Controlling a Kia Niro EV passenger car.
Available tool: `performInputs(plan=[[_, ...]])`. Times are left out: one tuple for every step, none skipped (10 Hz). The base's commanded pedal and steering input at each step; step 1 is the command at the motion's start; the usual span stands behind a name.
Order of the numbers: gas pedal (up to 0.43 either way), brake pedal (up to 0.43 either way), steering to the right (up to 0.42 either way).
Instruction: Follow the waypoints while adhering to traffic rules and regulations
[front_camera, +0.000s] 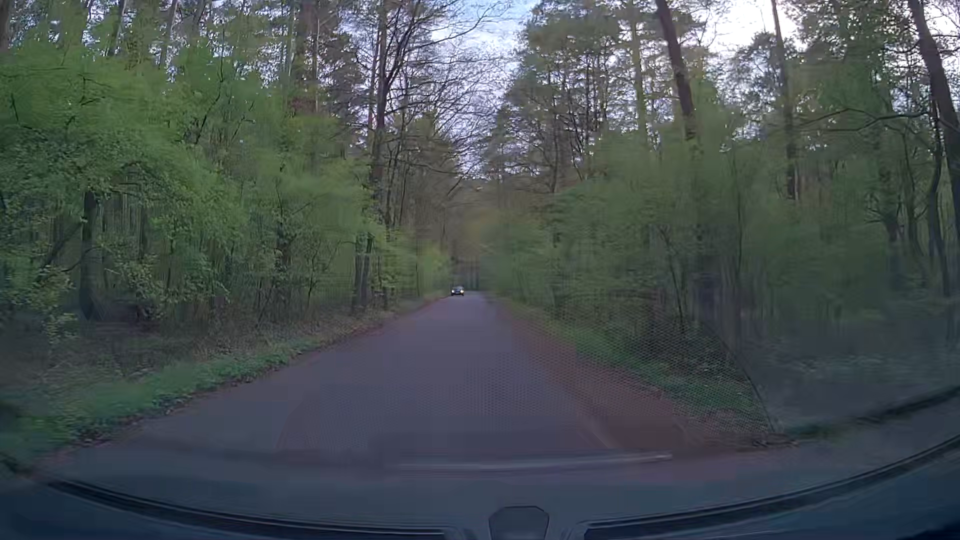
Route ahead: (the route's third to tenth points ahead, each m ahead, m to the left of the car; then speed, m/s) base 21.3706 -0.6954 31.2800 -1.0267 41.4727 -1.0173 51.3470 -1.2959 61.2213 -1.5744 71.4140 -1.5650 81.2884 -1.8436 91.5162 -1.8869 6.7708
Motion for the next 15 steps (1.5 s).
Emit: performInputs(plan=[[0.110, 0.000, -0.003], [0.110, 0.000, -0.003], [0.110, 0.000, -0.003], [0.110, 0.000, -0.003], [0.110, 0.000, -0.003], [0.110, 0.000, -0.002], [0.110, 0.000, -0.002], [0.098, 0.000, -0.002], [0.098, 0.000, -0.001], [0.098, 0.000, -0.001], [0.098, 0.000, -0.001], [0.098, 0.000, 0.000], [0.098, 0.000, 0.000], [0.098, 0.000, 0.002], [0.098, 0.000, 0.004]])
